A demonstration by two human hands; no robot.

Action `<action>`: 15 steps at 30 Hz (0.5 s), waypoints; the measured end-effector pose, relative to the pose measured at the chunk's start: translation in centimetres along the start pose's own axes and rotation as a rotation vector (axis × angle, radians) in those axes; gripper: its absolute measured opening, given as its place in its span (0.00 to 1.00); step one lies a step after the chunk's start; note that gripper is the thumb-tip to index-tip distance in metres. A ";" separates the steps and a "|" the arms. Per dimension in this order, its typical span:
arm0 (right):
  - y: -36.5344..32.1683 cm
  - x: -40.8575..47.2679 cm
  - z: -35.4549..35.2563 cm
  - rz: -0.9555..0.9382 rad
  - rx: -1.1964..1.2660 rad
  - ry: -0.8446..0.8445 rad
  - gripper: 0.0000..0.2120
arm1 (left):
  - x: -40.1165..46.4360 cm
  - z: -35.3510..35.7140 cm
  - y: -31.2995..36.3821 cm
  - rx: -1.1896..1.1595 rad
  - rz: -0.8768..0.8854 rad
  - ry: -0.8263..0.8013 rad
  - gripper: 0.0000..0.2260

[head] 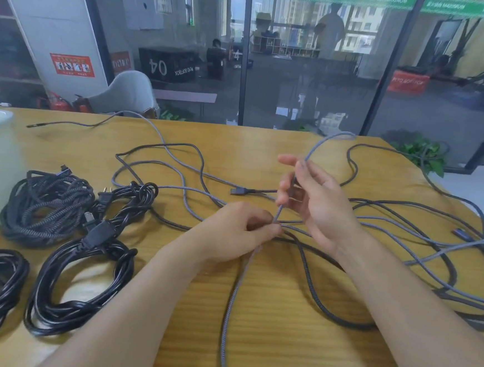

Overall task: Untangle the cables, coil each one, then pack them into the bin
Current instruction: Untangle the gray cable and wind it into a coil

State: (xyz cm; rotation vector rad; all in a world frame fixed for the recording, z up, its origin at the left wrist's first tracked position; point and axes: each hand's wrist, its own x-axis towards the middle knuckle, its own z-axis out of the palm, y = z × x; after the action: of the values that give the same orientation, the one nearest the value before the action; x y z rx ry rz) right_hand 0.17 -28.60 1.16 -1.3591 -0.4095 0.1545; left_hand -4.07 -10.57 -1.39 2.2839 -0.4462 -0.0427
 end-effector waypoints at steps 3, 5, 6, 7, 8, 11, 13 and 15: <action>-0.3 0.1 -0.2 0.041 -0.061 -0.083 0.13 | 0.1 -0.7 0.0 -0.186 0.017 0.133 0.13; -0.4 -0.1 -0.2 0.099 -0.150 -0.227 0.13 | 0.2 -1.4 0.3 -0.396 -0.022 0.272 0.15; -0.5 -0.3 -0.2 0.126 -0.186 -0.308 0.13 | 0.2 -1.7 0.6 -0.504 -0.064 0.330 0.18; -0.5 -0.5 -0.1 0.149 -0.219 -0.385 0.13 | 0.2 -2.1 0.8 -0.615 -0.112 0.364 0.21; -0.6 -0.8 0.0 0.170 -0.254 -0.459 0.13 | 0.1 -2.4 1.0 -0.716 -0.150 0.381 0.23; -0.5 -1.3 0.4 0.239 -0.380 -0.646 0.13 | 0.0 -3.0 1.0 -0.917 -0.187 0.396 0.26; -0.4 -1.5 0.6 0.283 -0.426 -0.720 0.14 | -0.1 -3.1 1.0 -0.961 -0.170 0.399 0.24; -0.4 -1.7 0.7 0.318 -0.456 -0.734 0.14 | -0.2 -3.2 1.0 -0.950 -0.147 0.385 0.19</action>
State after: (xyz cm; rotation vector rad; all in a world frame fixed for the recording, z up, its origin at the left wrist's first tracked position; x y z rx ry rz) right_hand -1.68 -28.64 1.33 -1.7912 -0.8753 0.8822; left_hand -4.01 -8.82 1.48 1.3346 -0.0194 0.0935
